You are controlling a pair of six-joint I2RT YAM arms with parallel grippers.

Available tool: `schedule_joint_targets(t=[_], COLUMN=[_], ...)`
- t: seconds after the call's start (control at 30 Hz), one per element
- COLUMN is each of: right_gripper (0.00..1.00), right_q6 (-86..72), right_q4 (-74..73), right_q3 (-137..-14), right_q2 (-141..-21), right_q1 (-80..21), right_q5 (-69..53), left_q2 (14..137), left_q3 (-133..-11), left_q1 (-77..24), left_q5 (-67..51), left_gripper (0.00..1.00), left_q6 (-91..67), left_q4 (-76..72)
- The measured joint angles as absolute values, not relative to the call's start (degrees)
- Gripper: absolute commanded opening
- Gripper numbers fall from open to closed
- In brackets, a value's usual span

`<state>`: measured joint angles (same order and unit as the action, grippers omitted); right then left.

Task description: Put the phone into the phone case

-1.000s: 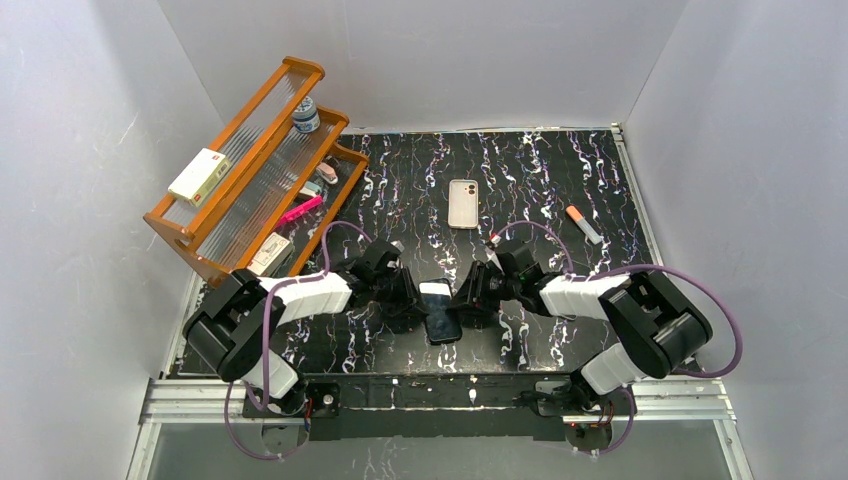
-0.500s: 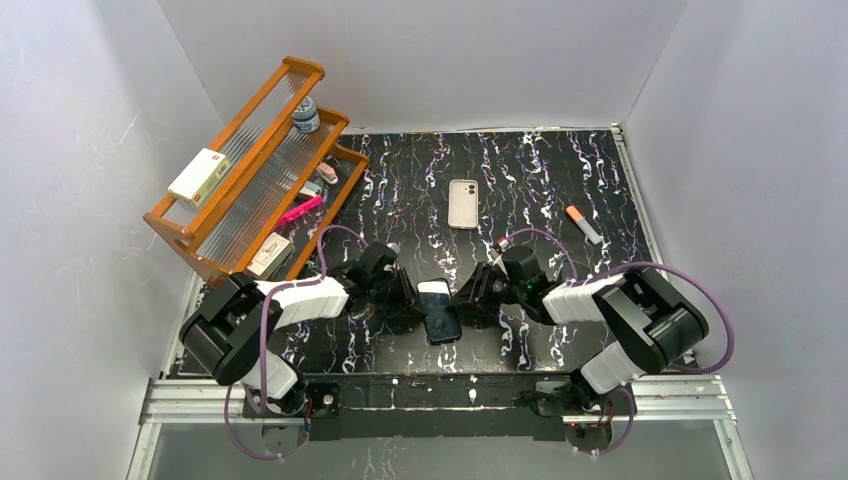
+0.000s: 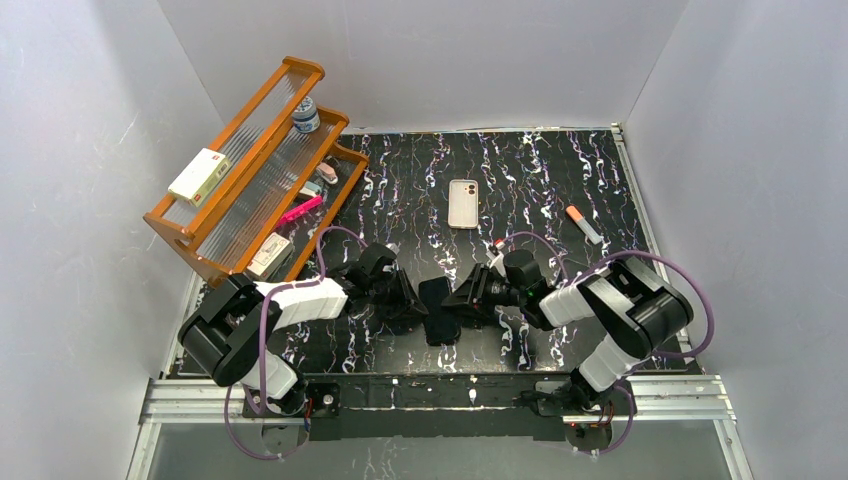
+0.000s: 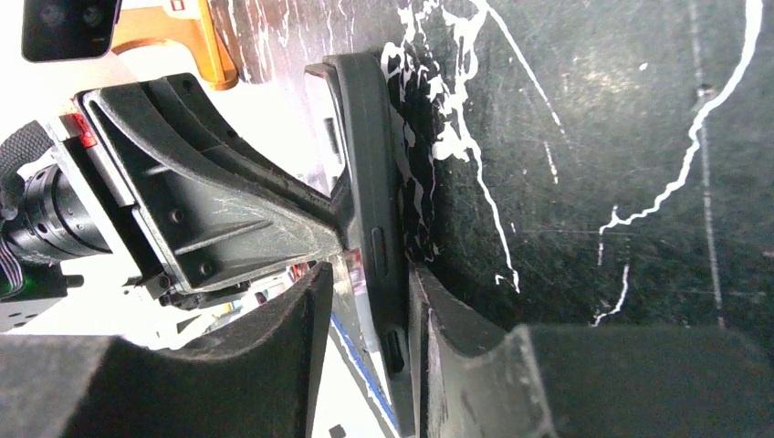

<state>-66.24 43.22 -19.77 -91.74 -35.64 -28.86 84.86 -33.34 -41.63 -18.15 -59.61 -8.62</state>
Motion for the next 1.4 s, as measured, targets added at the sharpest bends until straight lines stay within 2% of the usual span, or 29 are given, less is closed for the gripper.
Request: schedule_joint_targets(t=[0.2, 0.33, 0.37, 0.43, 0.5, 0.63, 0.7, 0.8, 0.93, 1.1, 1.3, 1.4], right_gripper=[0.32, 0.17, 0.13, 0.04, 0.01, 0.01, 0.01, 0.01, 0.01, 0.01, 0.01, 0.01], right_q6=[-66.5, -66.9, -66.7, -66.2, -66.2, -65.8, -65.3, -64.0, -62.8, -65.5, -72.6, -75.9], right_q4=[45.3, 46.0, 46.6, 47.0, 47.4, 46.6, 45.9, 44.3, 43.4, 47.0, 55.3, 59.0], right_q3=[-19.8, -19.8, -19.8, -19.8, -19.9, -20.1, -20.2, -20.5, -21.6, -22.8, -22.8, -22.8], right_q2=[-93.6, -94.3, -94.3, -94.3, -93.9, -91.1, -88.4, -83.3, -76.1, -71.2, -69.7, -69.7], right_q1=[-35.7, -35.8, -35.8, -35.9, -36.1, -35.9, -35.3, -34.2, -32.9, -32.6, -32.6, -32.6], right_q5=[-31.0, -31.7, -32.1, -32.5, -33.5, -35.7, -37.1, -38.7, -41.3, -44.3, -46.3, -46.9], left_q2=[84.8, 84.1, 83.7, 82.8, 81.6, 76.8, 73.5, 68.5, 63.2, 60.3, 59.3, 58.4], left_q3=[-32.8, -31.7, -31.4, -31.3, -31.4, -33.8, -35.7, -38.6, -41.5, -43.0, -41.5, -39.2], left_q1=[-41.6, -41.6, -41.6, -41.6, -42.1, -42.5, -41.9, -39.5, -35.2, -33.3, -33.3, -33.3], left_q5=[-18.5, -18.4, -18.3, -17.9, -18.0, -17.3, -16.9, -16.8, -18.4, -23.1, -28.9, -31.1], left_gripper=[0.09, 0.12, 0.17, 0.41, 0.53, 0.72, 0.78, 0.95, 0.95, 0.91, 0.84, 0.77], left_q6=[-60.3, -61.3, -61.5, -61.6, -61.4, -59.3, -58.5, -57.4, -56.3, -55.9, -59.6, -63.0], left_q4=[-9.8, -10.9, -11.0, -10.5, -9.5, -3.7, -1.2, 1.7, 3.0, 1.2, -10.2, -17.4])
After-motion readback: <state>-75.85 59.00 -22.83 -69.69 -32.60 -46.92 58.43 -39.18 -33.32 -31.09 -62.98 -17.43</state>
